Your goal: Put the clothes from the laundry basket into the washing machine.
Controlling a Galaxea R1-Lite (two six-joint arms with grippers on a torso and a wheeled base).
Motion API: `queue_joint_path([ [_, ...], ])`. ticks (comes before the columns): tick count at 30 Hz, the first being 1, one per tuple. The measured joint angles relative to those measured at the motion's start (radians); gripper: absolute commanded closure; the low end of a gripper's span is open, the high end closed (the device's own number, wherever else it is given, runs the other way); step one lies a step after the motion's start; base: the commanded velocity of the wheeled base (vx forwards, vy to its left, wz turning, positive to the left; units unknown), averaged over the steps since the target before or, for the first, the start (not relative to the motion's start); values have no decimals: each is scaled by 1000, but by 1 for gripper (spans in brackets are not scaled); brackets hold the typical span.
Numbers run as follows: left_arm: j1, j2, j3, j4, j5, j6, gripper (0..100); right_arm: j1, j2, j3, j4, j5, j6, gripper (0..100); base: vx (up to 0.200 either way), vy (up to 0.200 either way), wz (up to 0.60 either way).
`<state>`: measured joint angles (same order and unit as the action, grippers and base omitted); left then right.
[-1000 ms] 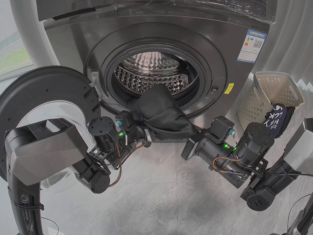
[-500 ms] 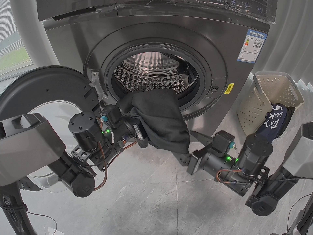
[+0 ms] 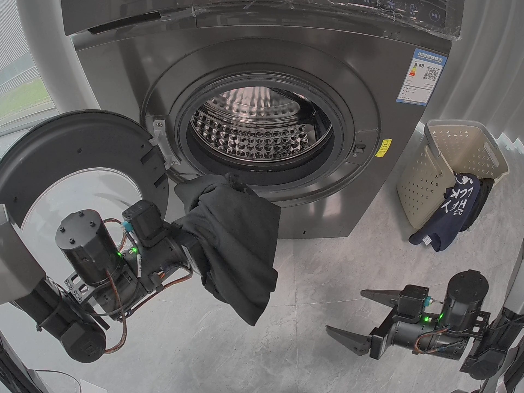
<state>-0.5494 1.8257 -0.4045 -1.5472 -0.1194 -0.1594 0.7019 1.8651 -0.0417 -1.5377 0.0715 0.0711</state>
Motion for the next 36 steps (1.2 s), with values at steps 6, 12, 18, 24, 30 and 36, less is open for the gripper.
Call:
queue_joint_path([
  [6, -3, -38, 44, 0, -19, 6, 100, -54, -13, 22, -4, 6, -4, 0, 0, 0, 0],
  [12, -14, -42, 55, 0, -33, 11, 100, -72, -12, 22, -4, 6, -1, 0, 33, 0, 0],
  [18, -18, -43, 58, 0, -33, 16, 100, -74, -12, 16, -4, 6, -1, 0, 200, 0, 0],
  [24, -29, -42, 59, 0, -33, 17, 100, -75, -13, 16, -4, 5, -1, 0, 200, 0, 0],
  [30, -39, -31, 58, -1, -32, 39, 100, -74, -13, 18, -4, 5, -1, 0, 200, 0, 0],
  [36, -49, -14, 59, -1, -32, 50, 100, -71, -13, 22, -3, 6, 0, 0, 167, 0, 0],
])
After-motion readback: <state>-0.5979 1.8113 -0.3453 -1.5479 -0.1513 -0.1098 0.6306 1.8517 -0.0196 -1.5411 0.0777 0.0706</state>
